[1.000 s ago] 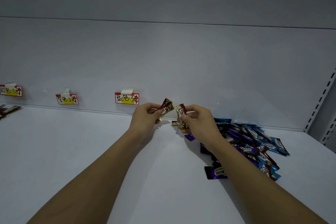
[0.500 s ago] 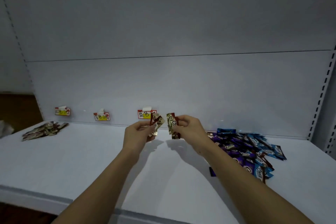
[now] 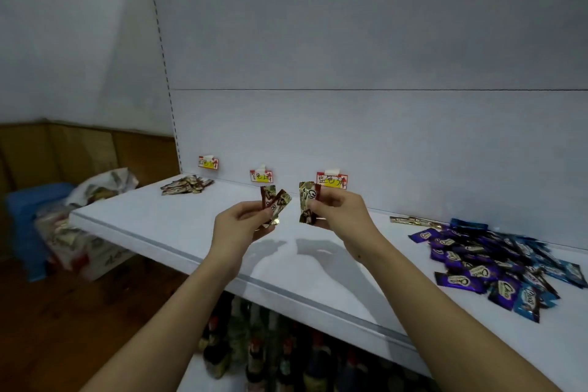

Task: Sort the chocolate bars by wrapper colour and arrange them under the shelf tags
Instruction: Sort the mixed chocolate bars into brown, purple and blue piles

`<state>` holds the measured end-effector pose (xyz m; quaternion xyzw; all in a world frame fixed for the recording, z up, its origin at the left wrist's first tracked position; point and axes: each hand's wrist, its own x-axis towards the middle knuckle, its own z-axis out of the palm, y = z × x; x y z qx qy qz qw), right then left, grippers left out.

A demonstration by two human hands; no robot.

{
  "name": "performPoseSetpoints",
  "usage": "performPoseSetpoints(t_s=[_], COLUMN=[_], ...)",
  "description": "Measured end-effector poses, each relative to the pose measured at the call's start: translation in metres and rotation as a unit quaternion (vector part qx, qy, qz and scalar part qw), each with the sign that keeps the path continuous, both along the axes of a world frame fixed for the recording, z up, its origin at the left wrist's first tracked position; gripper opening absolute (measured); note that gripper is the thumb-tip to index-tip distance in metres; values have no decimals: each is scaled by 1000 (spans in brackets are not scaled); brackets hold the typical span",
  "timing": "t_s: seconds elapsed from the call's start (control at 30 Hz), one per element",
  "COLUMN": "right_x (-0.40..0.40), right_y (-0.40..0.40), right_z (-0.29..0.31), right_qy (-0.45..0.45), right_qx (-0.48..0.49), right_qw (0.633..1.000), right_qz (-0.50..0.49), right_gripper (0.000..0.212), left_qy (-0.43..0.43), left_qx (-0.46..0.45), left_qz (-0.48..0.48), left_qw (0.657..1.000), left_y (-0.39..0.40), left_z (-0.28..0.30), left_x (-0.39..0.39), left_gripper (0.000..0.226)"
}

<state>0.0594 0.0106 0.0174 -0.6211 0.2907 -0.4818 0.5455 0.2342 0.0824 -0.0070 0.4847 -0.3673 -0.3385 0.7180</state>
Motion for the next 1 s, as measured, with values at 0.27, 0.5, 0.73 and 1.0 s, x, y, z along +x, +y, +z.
performPoseSetpoints(t_s=[0.27, 0.5, 0.73, 1.0], right_x=[119, 227, 324, 417], right_y=[-44, -92, -117, -150], right_z=[-25, -38, -43, -42], right_qy=[85, 129, 174, 239], right_qx=[5, 14, 21, -18], right_qw=[995, 990, 984, 968], right_qz=[48, 48, 23, -69], right_gripper=[6, 13, 15, 15], left_qy=[-20, -60, -138, -287], left_qx=[34, 92, 149, 166], left_qz=[49, 87, 116, 115], left_qw=[998, 990, 972, 936], left_y=[-33, -70, -92, -144], left_z=[-19, -24, -25, -12], left_x=[122, 242, 323, 398], left_gripper=[21, 21, 26, 20])
